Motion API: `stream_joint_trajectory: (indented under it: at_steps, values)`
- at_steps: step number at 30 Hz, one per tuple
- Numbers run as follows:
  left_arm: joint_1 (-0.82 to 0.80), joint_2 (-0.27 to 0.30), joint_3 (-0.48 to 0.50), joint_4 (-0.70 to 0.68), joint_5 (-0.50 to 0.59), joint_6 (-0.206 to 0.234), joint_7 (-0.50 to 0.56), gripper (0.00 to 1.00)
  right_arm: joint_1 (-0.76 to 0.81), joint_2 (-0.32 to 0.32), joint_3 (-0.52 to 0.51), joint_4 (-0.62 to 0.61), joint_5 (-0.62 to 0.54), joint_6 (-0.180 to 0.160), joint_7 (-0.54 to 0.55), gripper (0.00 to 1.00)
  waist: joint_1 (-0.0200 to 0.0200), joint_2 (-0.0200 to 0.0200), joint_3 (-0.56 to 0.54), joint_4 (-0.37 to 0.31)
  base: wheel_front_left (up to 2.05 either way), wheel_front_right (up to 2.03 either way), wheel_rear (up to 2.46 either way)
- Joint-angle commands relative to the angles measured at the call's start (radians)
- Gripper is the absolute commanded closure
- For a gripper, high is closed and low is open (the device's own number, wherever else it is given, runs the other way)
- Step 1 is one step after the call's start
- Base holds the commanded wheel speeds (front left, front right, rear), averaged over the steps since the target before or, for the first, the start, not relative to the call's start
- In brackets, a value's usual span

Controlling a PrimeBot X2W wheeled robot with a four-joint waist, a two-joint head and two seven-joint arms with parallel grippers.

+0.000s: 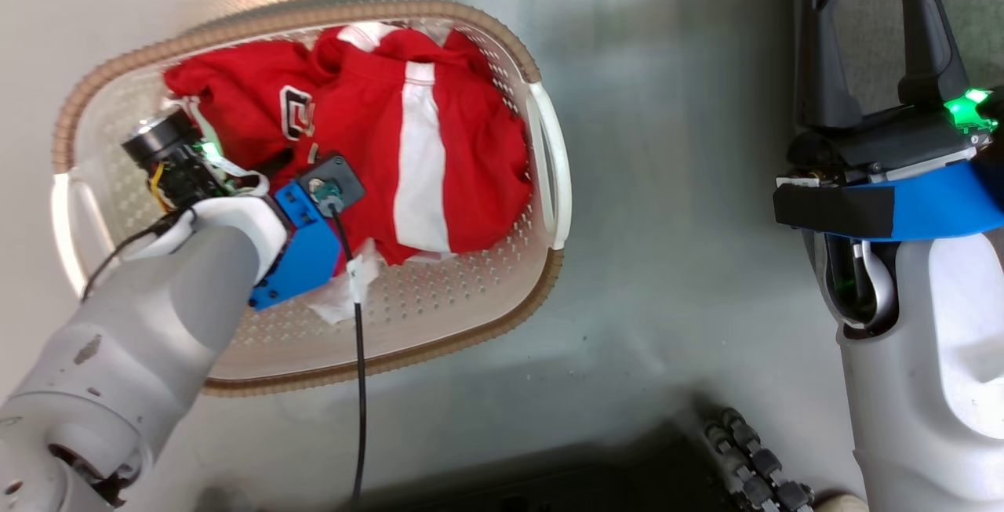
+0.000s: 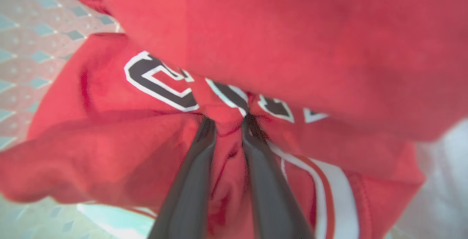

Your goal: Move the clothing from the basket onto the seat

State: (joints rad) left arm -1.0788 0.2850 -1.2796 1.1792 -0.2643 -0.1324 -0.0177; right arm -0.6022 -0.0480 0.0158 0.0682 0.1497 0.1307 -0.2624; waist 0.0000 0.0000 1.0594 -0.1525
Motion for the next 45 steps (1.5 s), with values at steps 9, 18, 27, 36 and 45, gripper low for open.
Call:
stream_joint_trajectory:
  at_steps: [9,18,27,36,45]
  values:
    - [0.025,-0.045,-0.003,-0.015,-0.047,0.004,-0.072,1.00,0.011,-0.004,-0.012,0.018,-0.030,0.000,-0.004,0.00,0.0000,0.0000,-0.098,0.050,0.00,0.00,0.00]
    - [0.048,-0.095,-0.003,-0.006,-0.127,0.004,-0.165,1.00,0.039,-0.004,-0.025,0.037,-0.064,0.000,-0.004,0.00,0.0000,0.0000,-0.209,0.100,0.00,0.00,0.00]
    - [0.087,-0.141,-0.002,-0.009,-0.195,0.004,-0.227,1.00,0.088,-0.004,-0.036,0.060,-0.085,0.000,-0.004,0.00,0.0000,0.0000,-0.337,0.143,0.00,0.00,0.00]
    - [0.103,-0.149,0.037,-0.071,-0.262,0.004,-0.249,1.00,0.144,-0.004,-0.046,0.077,-0.096,0.000,-0.004,0.00,0.0000,0.0000,-0.455,0.175,0.00,0.00,0.00]
    - [0.137,-0.117,0.176,-0.271,-0.256,0.034,-0.249,1.00,0.180,-0.004,-0.042,0.096,-0.102,0.000,-0.004,0.00,0.0000,0.0000,-0.553,0.196,0.00,0.00,0.00]
